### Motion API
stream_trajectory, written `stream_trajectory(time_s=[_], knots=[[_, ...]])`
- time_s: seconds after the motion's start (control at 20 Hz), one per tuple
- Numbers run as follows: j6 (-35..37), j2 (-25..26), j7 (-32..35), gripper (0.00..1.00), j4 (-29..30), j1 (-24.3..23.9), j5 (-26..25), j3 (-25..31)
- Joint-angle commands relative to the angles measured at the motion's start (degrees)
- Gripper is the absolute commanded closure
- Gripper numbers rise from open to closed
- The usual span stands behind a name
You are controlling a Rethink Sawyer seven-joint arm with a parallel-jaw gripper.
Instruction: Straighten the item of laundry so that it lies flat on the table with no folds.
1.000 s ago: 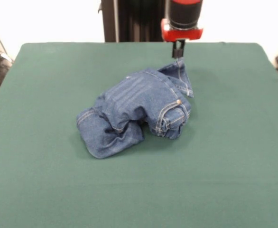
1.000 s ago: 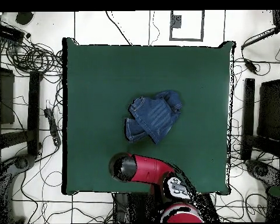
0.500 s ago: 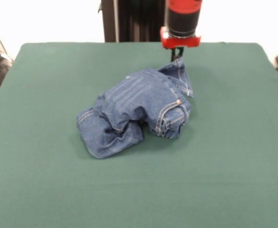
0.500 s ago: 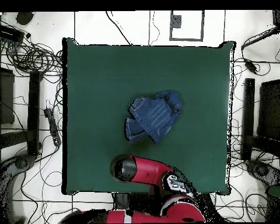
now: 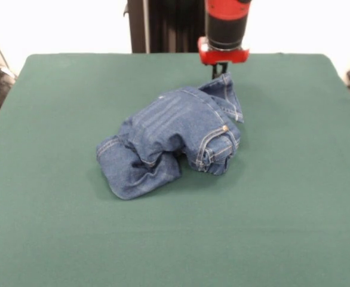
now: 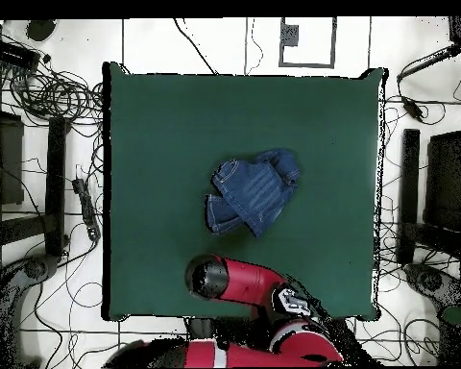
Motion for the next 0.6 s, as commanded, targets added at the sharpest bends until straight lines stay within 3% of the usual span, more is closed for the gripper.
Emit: stream_trajectory(time_s=[0.05,0.25,0.6], knots=[[0.4,-4.5,9.6,1.00,1.3,0.3,0.1,4.5],[4.1,-10.4,10.3,1.00,5.5,0.7,1.0,4.6],[5.2,-16.0,10.6,1.00,10.8,0.8,1.4,5.5]])
